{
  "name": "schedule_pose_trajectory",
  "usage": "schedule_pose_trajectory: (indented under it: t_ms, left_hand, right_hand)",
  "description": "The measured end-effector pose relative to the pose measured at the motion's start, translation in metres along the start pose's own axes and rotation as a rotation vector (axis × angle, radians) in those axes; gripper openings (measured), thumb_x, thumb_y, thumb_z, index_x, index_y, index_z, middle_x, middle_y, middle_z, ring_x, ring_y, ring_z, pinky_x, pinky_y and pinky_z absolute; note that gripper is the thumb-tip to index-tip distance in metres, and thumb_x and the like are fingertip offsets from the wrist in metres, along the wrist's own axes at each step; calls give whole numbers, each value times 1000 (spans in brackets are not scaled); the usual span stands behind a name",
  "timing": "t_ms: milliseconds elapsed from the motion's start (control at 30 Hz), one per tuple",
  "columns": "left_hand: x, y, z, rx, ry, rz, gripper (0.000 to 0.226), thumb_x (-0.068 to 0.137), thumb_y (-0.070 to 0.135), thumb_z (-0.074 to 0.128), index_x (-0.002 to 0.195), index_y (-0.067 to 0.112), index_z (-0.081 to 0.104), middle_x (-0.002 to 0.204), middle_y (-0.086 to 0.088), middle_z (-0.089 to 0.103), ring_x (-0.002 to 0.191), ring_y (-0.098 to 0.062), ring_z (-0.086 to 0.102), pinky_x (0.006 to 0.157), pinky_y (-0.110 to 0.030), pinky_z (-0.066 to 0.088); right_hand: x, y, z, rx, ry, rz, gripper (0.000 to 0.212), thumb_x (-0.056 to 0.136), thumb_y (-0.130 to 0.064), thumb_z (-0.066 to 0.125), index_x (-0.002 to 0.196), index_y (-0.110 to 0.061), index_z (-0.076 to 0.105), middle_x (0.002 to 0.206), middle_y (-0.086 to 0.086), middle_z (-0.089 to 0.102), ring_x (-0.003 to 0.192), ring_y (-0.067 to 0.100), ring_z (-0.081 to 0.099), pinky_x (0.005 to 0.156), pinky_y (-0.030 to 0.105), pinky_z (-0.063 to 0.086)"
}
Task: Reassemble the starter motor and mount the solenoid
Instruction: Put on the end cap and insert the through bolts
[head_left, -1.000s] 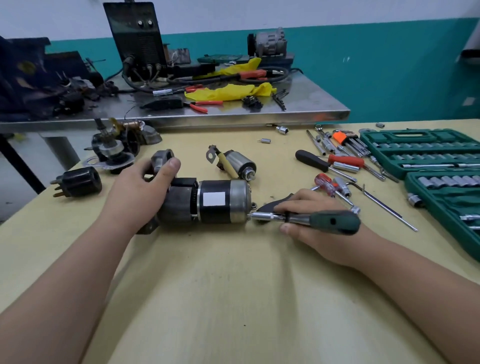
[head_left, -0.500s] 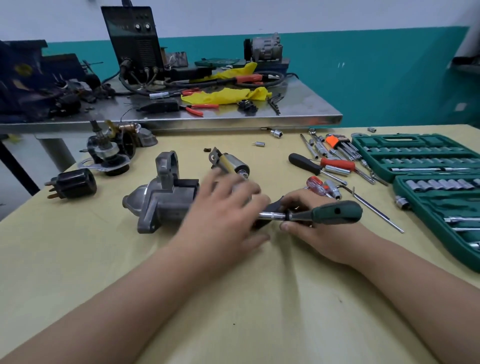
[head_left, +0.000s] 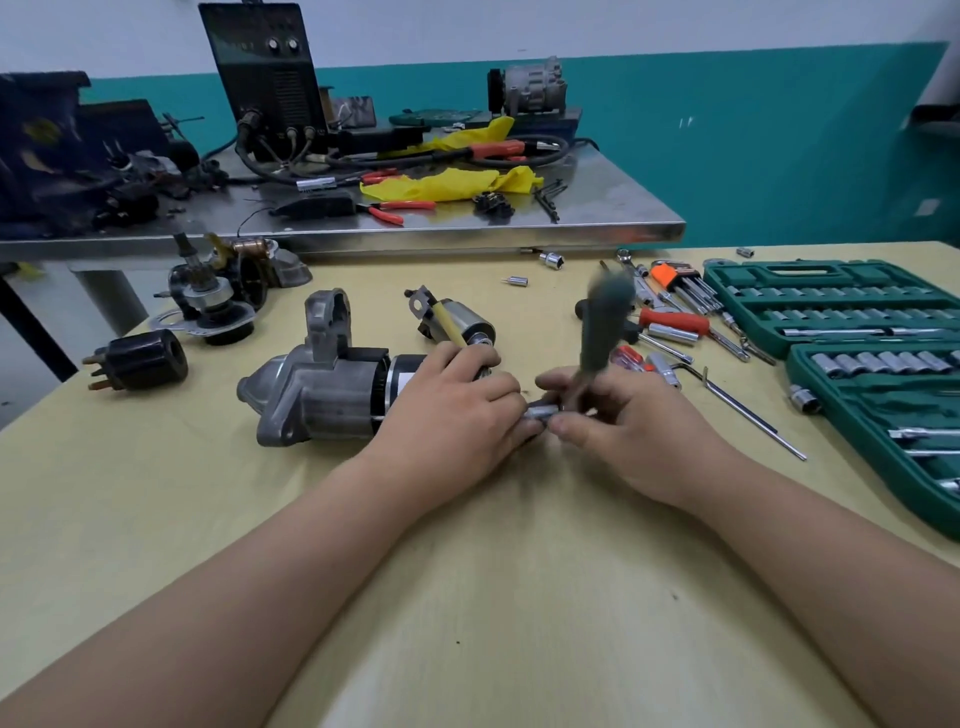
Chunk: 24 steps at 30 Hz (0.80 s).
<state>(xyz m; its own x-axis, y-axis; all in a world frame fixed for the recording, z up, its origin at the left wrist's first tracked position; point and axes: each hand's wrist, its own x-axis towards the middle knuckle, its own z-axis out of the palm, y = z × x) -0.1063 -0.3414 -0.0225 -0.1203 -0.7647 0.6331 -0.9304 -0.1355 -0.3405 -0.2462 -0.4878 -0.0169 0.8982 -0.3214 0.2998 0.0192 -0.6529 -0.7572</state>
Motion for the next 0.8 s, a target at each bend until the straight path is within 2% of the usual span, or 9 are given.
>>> schedule_pose_trajectory:
  t_ms: [100, 133, 233, 367, 467, 533, 633, 700, 800]
  left_hand:
    - [0, 2, 0, 21, -23, -30, 34, 93, 34, 56, 79, 8, 72, 87, -4, 72, 93, -30, 67, 86, -46, 52]
    - [-1, 1, -1, 9, -24, -34, 31, 90, 34, 61, 81, 7, 72, 91, -5, 72, 94, -30, 67, 89, -49, 51]
    - [-2, -3, -1, -58, 3, -2, 26, 87, 29, 69, 80, 4, 72, 89, -8, 71, 93, -31, 68, 90, -54, 51]
    - [0, -4, 0, -41, 30, 23, 38, 93, 31, 52, 72, 7, 72, 77, -3, 70, 87, -26, 70, 84, -46, 54]
    - [-1, -8, -3, -62, -23, 17, 43, 94, 37, 47, 78, 7, 72, 83, -4, 71, 90, -26, 69, 85, -42, 53]
    - [-2, -11, -4, -64, -60, 48, 44, 92, 41, 46, 84, 7, 72, 91, -5, 71, 94, -27, 68, 87, -44, 53]
    - [-4, -13, -4, -93, -18, 56, 36, 92, 31, 47, 81, 7, 72, 86, -4, 72, 93, -28, 69, 85, -44, 54]
    - [-4, -14, -3, -93, -13, 67, 34, 92, 30, 49, 81, 9, 74, 86, -1, 74, 97, -28, 70, 87, -44, 54]
    - [-2, -15, -2, -113, -48, 54, 31, 92, 30, 54, 89, 8, 75, 94, -3, 75, 100, -29, 69, 89, -45, 52]
  right_hand:
    - [-2, 1, 2, -210, 26, -96, 18, 85, -21, 71, 102, -24, 71, 94, -13, 70, 89, 0, 61, 81, 20, 50]
    - [-1, -2, 4, -156, 17, -3, 7, 88, -27, 67, 93, -27, 71, 86, -10, 72, 81, 5, 64, 77, 29, 53]
    - [4, -4, 11, 96, 0, 221, 24, 95, -31, 54, 78, -17, 63, 58, 2, 68, 51, 23, 65, 51, 32, 51]
    - [1, -2, 2, 108, -62, 96, 18, 86, -17, 70, 93, -33, 69, 82, -16, 71, 77, 1, 67, 74, 23, 53]
    - [-3, -3, 2, -54, -62, -37, 21, 82, -12, 73, 100, -23, 73, 94, -18, 68, 87, -12, 60, 78, 8, 43]
    - [-3, -9, 9, 102, -41, 78, 8, 88, -20, 66, 84, -18, 72, 73, -3, 72, 67, 5, 67, 66, 24, 51]
    - [2, -11, 14, 373, 22, 212, 26, 93, -24, 58, 80, -4, 67, 58, 6, 65, 53, 24, 64, 52, 33, 54]
    - [3, -12, 12, 326, -14, 102, 7, 89, -15, 65, 87, -18, 70, 68, 1, 68, 64, 19, 67, 61, 28, 57]
    - [-2, -9, 9, 50, -25, -88, 46, 79, -2, 73, 95, -45, 67, 92, -9, 68, 89, 6, 65, 80, 18, 51]
